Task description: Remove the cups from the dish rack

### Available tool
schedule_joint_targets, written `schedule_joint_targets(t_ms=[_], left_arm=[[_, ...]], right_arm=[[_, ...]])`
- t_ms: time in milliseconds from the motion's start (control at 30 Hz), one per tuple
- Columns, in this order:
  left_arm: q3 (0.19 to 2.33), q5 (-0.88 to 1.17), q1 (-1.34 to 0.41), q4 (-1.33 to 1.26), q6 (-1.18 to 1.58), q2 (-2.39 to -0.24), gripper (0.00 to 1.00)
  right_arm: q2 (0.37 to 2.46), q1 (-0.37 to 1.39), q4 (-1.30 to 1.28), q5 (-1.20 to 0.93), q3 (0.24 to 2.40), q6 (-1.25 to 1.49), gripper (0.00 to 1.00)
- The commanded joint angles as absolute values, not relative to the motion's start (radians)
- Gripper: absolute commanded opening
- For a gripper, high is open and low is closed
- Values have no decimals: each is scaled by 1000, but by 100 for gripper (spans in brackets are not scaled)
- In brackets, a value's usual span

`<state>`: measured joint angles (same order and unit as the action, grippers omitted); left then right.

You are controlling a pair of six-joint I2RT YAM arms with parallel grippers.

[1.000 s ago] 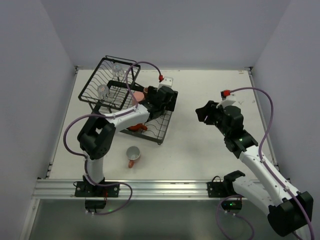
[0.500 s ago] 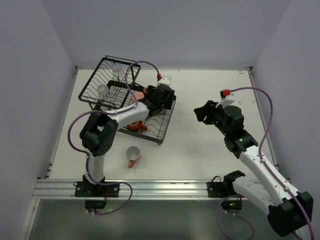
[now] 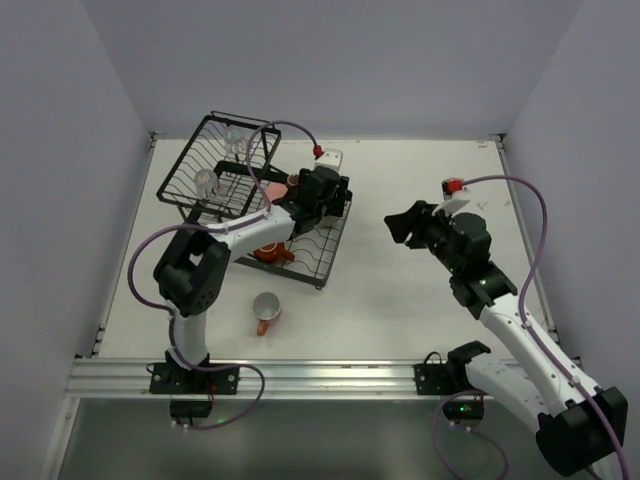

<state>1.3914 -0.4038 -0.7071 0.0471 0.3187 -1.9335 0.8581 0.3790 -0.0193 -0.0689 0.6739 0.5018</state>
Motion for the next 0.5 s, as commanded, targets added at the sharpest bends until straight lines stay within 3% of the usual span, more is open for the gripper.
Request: schedule_joint_targets(t_ms=[0,233,333,467], left_arm=[[1388,-373,-712,-41,305,-1770,61],[1358,-364,-758,-46,296,-1547,60],[1293,-290,-759,-77,382,-1442,60],[1171,-145,-758,-187,516,-1306,60]], right_arm=[[848,377,87,-185,647,583,54],[856,377,343,-348,572,845,68],[854,377,454,-390,551,925,77],[830,379,578,-420,534,1002,81]])
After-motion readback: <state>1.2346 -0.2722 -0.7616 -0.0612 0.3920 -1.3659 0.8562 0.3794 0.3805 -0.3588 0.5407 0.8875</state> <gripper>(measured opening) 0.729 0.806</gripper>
